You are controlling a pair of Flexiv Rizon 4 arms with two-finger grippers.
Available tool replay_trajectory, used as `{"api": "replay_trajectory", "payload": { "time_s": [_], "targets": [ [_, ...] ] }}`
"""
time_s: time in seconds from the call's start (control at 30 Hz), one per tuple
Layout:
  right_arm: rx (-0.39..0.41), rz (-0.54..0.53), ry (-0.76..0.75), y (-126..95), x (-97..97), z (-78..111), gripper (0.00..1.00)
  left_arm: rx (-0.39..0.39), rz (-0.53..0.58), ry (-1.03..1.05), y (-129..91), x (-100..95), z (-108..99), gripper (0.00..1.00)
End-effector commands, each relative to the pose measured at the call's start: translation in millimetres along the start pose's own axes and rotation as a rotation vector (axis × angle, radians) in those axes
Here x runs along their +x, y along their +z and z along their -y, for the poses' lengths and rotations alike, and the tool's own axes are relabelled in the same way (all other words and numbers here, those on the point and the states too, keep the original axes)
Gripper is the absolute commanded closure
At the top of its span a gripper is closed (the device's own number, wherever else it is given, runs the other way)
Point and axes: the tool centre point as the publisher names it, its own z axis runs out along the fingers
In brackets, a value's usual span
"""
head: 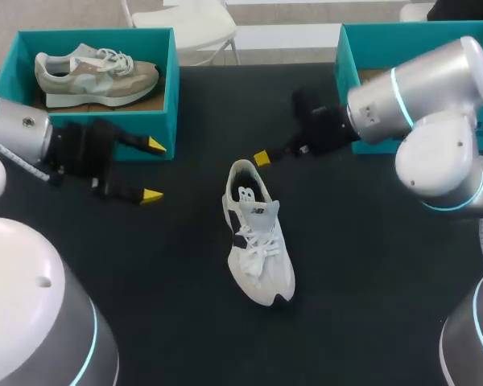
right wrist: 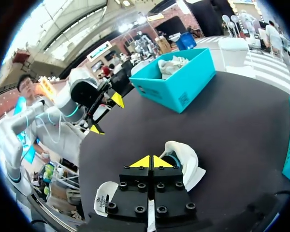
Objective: Take the shoe out of the shoebox, open the shoe tongue, remove and reinsert the insole, then place the shoe into the shoebox
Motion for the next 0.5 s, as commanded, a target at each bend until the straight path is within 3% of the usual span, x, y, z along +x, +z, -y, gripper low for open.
{"api": "replay_trajectory", "payload": {
  "time_s": [0.03, 0.5],
  "targets": [
    [0.029, 0.253, 0.022, -1.9, 7.8, -2.0, 1.0, -0.014, -0.006, 0.001, -18.2, -4.2, 5.5, 0.0],
    [0.029, 0.253, 0.022, -1.9, 7.8, -2.0, 1.0, -0.045, -0.032, 0.005, -24.4, -6.3, 10.8, 0.0]
  ]
}}
